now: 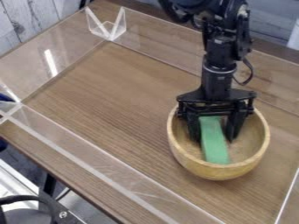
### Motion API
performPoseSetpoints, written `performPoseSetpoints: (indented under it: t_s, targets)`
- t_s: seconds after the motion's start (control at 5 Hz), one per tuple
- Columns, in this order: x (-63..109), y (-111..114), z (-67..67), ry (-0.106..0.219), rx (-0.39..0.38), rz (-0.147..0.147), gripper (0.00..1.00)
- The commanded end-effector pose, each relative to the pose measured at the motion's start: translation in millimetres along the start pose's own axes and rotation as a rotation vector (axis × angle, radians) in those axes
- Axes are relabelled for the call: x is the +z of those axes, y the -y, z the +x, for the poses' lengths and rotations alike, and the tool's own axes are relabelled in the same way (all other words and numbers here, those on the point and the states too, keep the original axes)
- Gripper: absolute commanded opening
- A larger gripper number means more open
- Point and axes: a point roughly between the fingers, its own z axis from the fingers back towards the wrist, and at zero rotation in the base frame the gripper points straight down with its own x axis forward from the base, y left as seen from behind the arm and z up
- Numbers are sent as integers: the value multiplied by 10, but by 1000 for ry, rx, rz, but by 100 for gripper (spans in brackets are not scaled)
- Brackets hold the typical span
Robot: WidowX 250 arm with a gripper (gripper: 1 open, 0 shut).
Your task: Remove the green block from inside the brown bowl and put it on the table
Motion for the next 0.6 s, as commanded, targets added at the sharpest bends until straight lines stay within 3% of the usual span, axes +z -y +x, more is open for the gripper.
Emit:
performPoseSetpoints:
  t_s: [0.0, 0.4]
  targets:
    - [-46, -67, 68, 15, 26, -9, 100]
    - [-5, -196, 145, 27, 71, -19, 100]
